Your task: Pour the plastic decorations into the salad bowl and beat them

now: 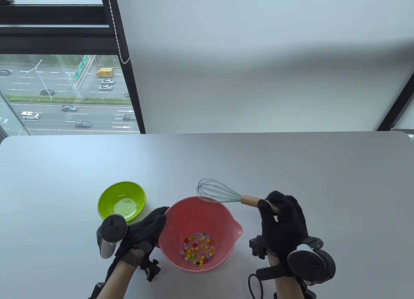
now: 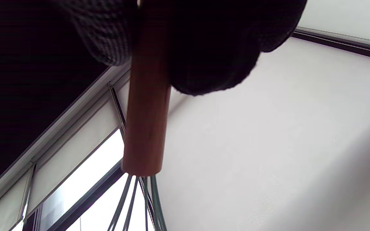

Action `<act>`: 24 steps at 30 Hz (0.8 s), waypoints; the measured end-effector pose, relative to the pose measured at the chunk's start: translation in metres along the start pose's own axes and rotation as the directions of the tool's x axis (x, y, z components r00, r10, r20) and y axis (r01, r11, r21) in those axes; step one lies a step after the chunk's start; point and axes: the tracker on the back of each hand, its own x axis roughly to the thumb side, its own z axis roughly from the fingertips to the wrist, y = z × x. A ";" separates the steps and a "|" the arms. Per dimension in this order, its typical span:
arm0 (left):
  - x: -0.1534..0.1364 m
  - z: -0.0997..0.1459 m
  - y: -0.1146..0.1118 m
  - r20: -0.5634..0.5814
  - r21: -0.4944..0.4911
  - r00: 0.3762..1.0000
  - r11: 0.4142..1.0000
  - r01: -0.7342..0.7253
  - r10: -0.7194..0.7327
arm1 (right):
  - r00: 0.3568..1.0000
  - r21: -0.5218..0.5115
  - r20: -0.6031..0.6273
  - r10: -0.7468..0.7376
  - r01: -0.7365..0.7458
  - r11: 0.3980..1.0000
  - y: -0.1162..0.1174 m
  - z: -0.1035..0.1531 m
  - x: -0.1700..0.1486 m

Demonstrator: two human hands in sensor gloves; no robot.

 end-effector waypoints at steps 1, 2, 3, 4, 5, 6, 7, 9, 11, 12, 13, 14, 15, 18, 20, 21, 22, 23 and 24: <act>0.000 0.000 0.000 0.000 0.001 1.000 1.000 0.000 0.000 | 0.998 0.009 -0.001 0.063 -0.063 0.998 0.002 0.000 -0.005; 0.000 0.000 0.000 0.000 0.000 1.000 1.000 0.001 -0.001 | 0.987 0.048 -0.008 0.159 -0.159 0.986 0.009 0.001 -0.014; 0.000 0.000 0.000 0.000 0.000 1.000 1.000 0.001 -0.001 | 0.976 0.092 -0.019 0.216 -0.213 0.973 0.017 0.003 -0.021; 0.000 0.000 0.000 0.000 0.000 1.000 1.000 0.000 0.000 | 0.961 0.162 -0.032 0.276 -0.267 0.950 0.028 0.007 -0.029; 0.000 0.000 0.000 0.000 -0.001 1.000 1.000 0.000 0.000 | 0.951 0.208 -0.030 0.308 -0.295 0.933 0.036 0.011 -0.034; 0.000 0.000 0.000 0.001 -0.001 1.000 1.000 0.001 -0.001 | 0.937 0.258 -0.011 0.349 -0.335 0.906 0.048 0.018 -0.040; 0.000 0.000 0.000 0.001 -0.001 1.000 1.000 0.001 -0.001 | 0.925 0.294 0.003 0.380 -0.364 0.884 0.056 0.022 -0.044; 0.000 0.000 0.001 -0.001 -0.005 1.000 1.000 0.006 -0.006 | 0.901 0.381 0.030 0.433 -0.411 0.828 0.071 0.031 -0.051; 0.000 0.000 0.001 -0.001 -0.004 1.000 1.000 0.007 -0.007 | 0.888 0.481 0.039 0.457 -0.418 0.771 0.082 0.035 -0.057; 0.000 0.000 0.001 -0.001 -0.006 1.000 1.000 0.008 -0.008 | 0.883 0.535 0.044 0.468 -0.416 0.735 0.086 0.037 -0.060; 0.000 0.000 0.001 -0.002 -0.005 1.000 1.000 0.009 -0.009 | 0.868 0.594 0.051 0.494 -0.424 0.684 0.090 0.038 -0.063; 0.000 0.000 0.001 -0.003 -0.004 1.000 1.000 0.010 -0.010 | 0.862 0.637 0.066 0.503 -0.424 0.644 0.093 0.039 -0.065; 0.000 0.000 0.001 -0.005 -0.006 1.000 1.000 0.014 -0.014 | 0.850 0.706 0.085 0.520 -0.420 0.570 0.097 0.041 -0.069; 0.003 0.001 0.004 -0.008 0.020 0.998 0.998 0.055 -0.055 | 0.822 0.819 0.101 0.560 -0.388 0.422 0.106 0.046 -0.076; 0.004 0.002 0.006 -0.011 0.035 0.996 0.996 0.083 -0.083 | 0.807 0.866 0.103 0.581 -0.360 0.347 0.111 0.049 -0.079; 0.005 0.003 0.008 -0.007 0.038 0.996 0.995 0.091 -0.091 | 0.803 0.885 0.102 0.587 -0.343 0.316 0.113 0.052 -0.082; 0.006 0.003 0.010 -0.007 0.046 0.996 0.995 0.092 -0.092 | 0.797 0.898 0.101 0.595 -0.331 0.290 0.115 0.053 -0.083; 0.006 0.004 0.013 -0.006 0.060 0.996 0.994 0.087 -0.087 | 0.788 0.917 0.097 0.608 -0.308 0.253 0.116 0.055 -0.085; 0.006 0.005 0.017 -0.007 0.085 0.997 0.993 0.078 -0.078 | 0.782 0.927 0.074 0.619 -0.283 0.246 0.114 0.053 -0.086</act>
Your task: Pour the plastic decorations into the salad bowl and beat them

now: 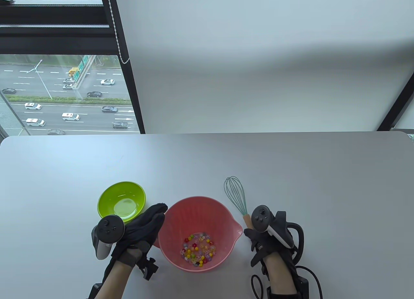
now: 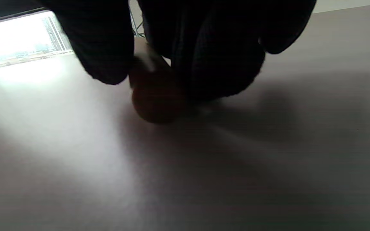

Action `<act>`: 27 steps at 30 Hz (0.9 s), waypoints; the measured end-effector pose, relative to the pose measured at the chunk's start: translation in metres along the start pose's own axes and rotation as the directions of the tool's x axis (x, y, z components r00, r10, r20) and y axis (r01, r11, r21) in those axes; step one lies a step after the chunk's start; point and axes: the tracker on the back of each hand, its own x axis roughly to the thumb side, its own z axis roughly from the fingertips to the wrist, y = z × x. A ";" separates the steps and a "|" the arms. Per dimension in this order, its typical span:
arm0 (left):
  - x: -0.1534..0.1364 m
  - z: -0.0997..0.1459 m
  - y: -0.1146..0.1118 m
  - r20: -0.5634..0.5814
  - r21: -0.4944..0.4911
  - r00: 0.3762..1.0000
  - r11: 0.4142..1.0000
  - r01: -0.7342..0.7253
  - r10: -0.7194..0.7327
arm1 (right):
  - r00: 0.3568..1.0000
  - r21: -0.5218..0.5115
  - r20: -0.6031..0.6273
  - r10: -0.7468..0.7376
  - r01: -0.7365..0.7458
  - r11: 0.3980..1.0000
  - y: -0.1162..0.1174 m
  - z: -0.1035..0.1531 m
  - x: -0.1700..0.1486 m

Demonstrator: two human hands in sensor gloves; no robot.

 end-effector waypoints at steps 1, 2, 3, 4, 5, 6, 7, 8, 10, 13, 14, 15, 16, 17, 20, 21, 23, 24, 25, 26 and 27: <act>0.000 0.001 0.003 -0.003 0.020 1.000 1.000 -0.005 0.005 | 1.000 0.000 0.000 -0.022 0.022 1.000 -0.001 0.000 -0.001; 0.000 0.001 0.008 -0.005 0.043 1.000 0.999 -0.010 0.010 | 0.999 0.025 -0.031 -0.026 0.027 0.999 -0.003 0.001 -0.003; 0.001 0.002 0.012 -0.006 0.061 1.000 0.998 -0.014 0.015 | 0.998 0.032 -0.048 -0.030 0.032 0.999 -0.004 0.002 -0.005; 0.002 0.003 0.017 -0.008 0.085 1.000 0.996 -0.020 0.021 | 0.997 0.019 -0.072 -0.034 0.035 0.999 -0.007 0.005 -0.007; 0.003 0.004 0.022 -0.012 0.117 1.000 0.993 -0.017 0.018 | 0.995 -0.041 -0.090 -0.046 0.042 0.998 -0.010 0.008 -0.010; 0.004 0.005 0.026 -0.013 0.140 1.000 0.990 -0.001 0.002 | 0.994 -0.106 -0.100 -0.052 0.041 0.994 -0.012 0.011 -0.011; 0.007 0.006 0.031 -0.014 0.171 0.999 0.985 0.039 -0.037 | 0.993 -0.227 -0.102 -0.062 0.038 0.973 -0.016 0.015 -0.011; 0.008 0.007 0.035 -0.019 0.193 0.997 0.979 0.072 -0.070 | 0.993 -0.293 -0.096 -0.070 0.039 0.955 -0.018 0.018 -0.012; 0.015 0.009 0.043 -0.033 0.255 0.973 0.939 0.231 -0.230 | 0.991 -0.461 -0.077 -0.105 0.058 0.886 -0.023 0.026 -0.012; 0.026 0.012 0.046 -0.064 0.332 0.862 0.803 0.494 -0.504 | 0.998 -0.589 -0.048 -0.049 0.011 0.808 -0.025 0.035 -0.007; 0.028 0.012 0.045 -0.077 0.343 0.797 0.735 0.586 -0.599 | 0.999 -0.636 -0.054 0.004 -0.037 0.771 -0.026 0.037 -0.005; 0.029 0.011 0.043 -0.077 0.344 0.739 0.677 0.650 -0.670 | 0.997 -0.662 -0.058 0.052 -0.077 0.745 -0.026 0.038 -0.003; 0.029 0.010 0.041 -0.070 0.327 0.680 0.627 0.707 -0.730 | 0.995 -0.665 -0.063 0.082 -0.103 0.739 -0.026 0.038 -0.002; 0.028 0.009 0.038 -0.080 0.295 0.615 0.571 0.767 -0.785 | 0.992 -0.656 -0.069 0.103 -0.123 0.744 -0.027 0.038 0.001; 0.025 0.007 0.033 -0.096 0.213 0.461 0.435 0.875 -0.882 | 0.993 -0.626 -0.063 0.100 -0.118 0.771 -0.025 0.035 0.003; 0.022 0.007 0.032 -0.093 0.191 0.448 0.426 0.885 -0.889 | 0.993 -0.612 -0.066 0.101 -0.120 0.782 -0.024 0.035 0.003; 0.017 0.005 0.029 -0.079 0.164 0.483 0.466 0.869 -0.872 | 0.993 -0.602 -0.066 0.098 -0.118 0.790 -0.022 0.033 0.002; 0.015 0.005 0.028 -0.076 0.153 0.496 0.481 0.863 -0.865 | 0.994 -0.593 -0.063 0.092 -0.112 0.798 -0.021 0.032 0.001; 0.015 0.005 0.028 -0.076 0.149 0.494 0.480 0.865 -0.866 | 0.994 -0.589 -0.063 0.088 -0.108 0.801 -0.020 0.031 0.001; 0.015 0.005 0.027 -0.076 0.147 0.487 0.473 0.869 -0.870 | 0.994 -0.584 -0.064 0.084 -0.105 0.805 -0.019 0.031 0.000; 0.015 0.005 0.027 -0.076 0.150 0.484 0.470 0.870 -0.872 | 0.995 -0.583 -0.063 0.082 -0.103 0.806 -0.019 0.031 0.000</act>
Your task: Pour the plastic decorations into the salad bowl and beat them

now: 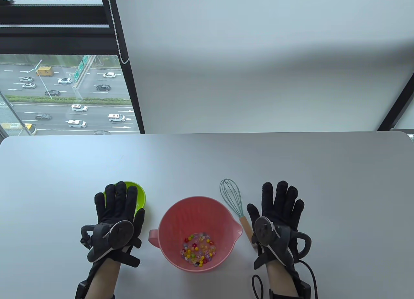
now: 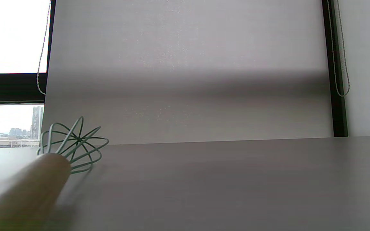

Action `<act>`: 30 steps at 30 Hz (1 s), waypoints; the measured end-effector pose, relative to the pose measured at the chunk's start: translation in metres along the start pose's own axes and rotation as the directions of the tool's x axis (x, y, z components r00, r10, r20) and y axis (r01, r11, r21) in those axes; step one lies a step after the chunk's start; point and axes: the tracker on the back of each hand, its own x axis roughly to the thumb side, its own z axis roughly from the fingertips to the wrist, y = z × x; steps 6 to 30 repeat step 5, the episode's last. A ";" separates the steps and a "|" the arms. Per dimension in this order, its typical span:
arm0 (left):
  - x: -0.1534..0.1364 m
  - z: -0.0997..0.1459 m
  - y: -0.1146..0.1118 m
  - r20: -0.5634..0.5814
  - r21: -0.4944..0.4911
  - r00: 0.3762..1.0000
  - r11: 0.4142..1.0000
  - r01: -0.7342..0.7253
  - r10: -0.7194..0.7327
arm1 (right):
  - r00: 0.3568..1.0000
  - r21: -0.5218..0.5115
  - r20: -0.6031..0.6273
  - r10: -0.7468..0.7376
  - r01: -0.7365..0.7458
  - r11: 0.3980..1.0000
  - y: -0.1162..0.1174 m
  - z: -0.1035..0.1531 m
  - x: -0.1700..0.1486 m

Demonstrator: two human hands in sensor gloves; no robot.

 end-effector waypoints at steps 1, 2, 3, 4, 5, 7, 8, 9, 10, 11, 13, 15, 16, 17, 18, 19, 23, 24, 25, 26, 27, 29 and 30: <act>0.000 0.000 0.000 0.000 0.002 1.000 1.000 -0.001 0.001 | 1.000 0.002 -0.001 -0.004 0.004 1.000 0.000 0.000 0.000; 0.000 0.000 0.000 0.000 -0.001 1.000 1.000 -0.003 0.003 | 1.000 0.007 0.000 -0.009 0.009 1.000 0.000 0.000 0.000; 0.000 0.000 0.000 0.000 -0.002 1.000 1.000 -0.003 0.003 | 1.000 0.010 -0.001 -0.011 0.011 1.000 0.000 0.000 0.000; 0.000 0.000 0.000 -0.001 -0.001 1.000 1.000 -0.002 0.002 | 1.000 0.014 0.000 -0.011 0.011 1.000 0.001 0.000 0.001; 0.000 0.000 0.000 -0.002 -0.004 1.000 1.000 0.001 -0.001 | 1.000 0.020 0.002 -0.010 0.010 1.000 0.001 0.000 0.001; 0.000 0.000 0.000 -0.002 -0.004 1.000 1.000 0.001 -0.001 | 1.000 0.020 0.002 -0.010 0.010 1.000 0.001 0.000 0.001; 0.000 0.000 0.000 -0.002 -0.004 1.000 1.000 0.001 -0.001 | 1.000 0.020 0.002 -0.010 0.010 1.000 0.001 0.000 0.001; 0.000 0.000 0.000 -0.002 -0.004 1.000 1.000 0.001 -0.001 | 1.000 0.020 0.002 -0.010 0.010 1.000 0.001 0.000 0.001; 0.000 0.000 0.000 -0.002 -0.004 1.000 1.000 0.001 -0.001 | 1.000 0.020 0.002 -0.010 0.010 1.000 0.001 0.000 0.001; 0.000 0.000 0.000 -0.002 -0.004 1.000 1.000 0.001 -0.001 | 1.000 0.020 0.002 -0.010 0.010 1.000 0.001 0.000 0.001; 0.000 0.000 0.000 -0.002 -0.004 1.000 1.000 0.001 -0.001 | 1.000 0.020 0.002 -0.010 0.010 1.000 0.001 0.000 0.001; 0.000 0.000 0.000 -0.002 -0.004 1.000 1.000 0.001 -0.001 | 1.000 0.020 0.002 -0.010 0.010 1.000 0.001 0.000 0.001; 0.000 0.000 0.000 -0.002 -0.004 1.000 1.000 0.001 -0.001 | 1.000 0.020 0.002 -0.010 0.010 1.000 0.001 0.000 0.001; 0.000 0.000 0.000 -0.002 -0.004 1.000 1.000 0.001 -0.001 | 1.000 0.020 0.002 -0.010 0.010 1.000 0.001 0.000 0.001; 0.000 0.000 0.000 -0.002 -0.004 1.000 1.000 0.001 -0.001 | 1.000 0.020 0.002 -0.010 0.010 1.000 0.001 0.000 0.001; 0.000 0.000 0.000 -0.002 -0.004 1.000 1.000 0.001 -0.001 | 1.000 0.020 0.002 -0.010 0.010 1.000 0.001 0.000 0.001; 0.000 0.000 0.000 -0.002 -0.004 1.000 1.000 0.001 -0.001 | 1.000 0.020 0.002 -0.010 0.010 1.000 0.001 0.000 0.001; 0.000 0.000 0.000 -0.002 -0.004 1.000 1.000 0.001 -0.001 | 1.000 0.020 0.002 -0.010 0.010 1.000 0.001 0.000 0.001; 0.000 0.000 0.000 -0.002 -0.004 1.000 1.000 0.001 -0.001 | 1.000 0.020 0.002 -0.010 0.010 1.000 0.001 0.000 0.001; 0.000 0.000 0.000 -0.002 -0.004 1.000 1.000 0.001 -0.001 | 1.000 0.020 0.002 -0.010 0.010 1.000 0.001 0.000 0.001; 0.000 0.000 0.000 -0.002 -0.004 1.000 1.000 0.001 -0.001 | 1.000 0.020 0.002 -0.010 0.010 1.000 0.001 0.000 0.001; 0.000 0.000 0.000 -0.002 -0.004 1.000 1.000 0.001 -0.001 | 1.000 0.020 0.002 -0.010 0.010 1.000 0.001 0.000 0.001; 0.000 0.000 0.000 -0.002 -0.004 1.000 1.000 0.001 -0.001 | 1.000 0.020 0.002 -0.010 0.010 1.000 0.001 0.000 0.001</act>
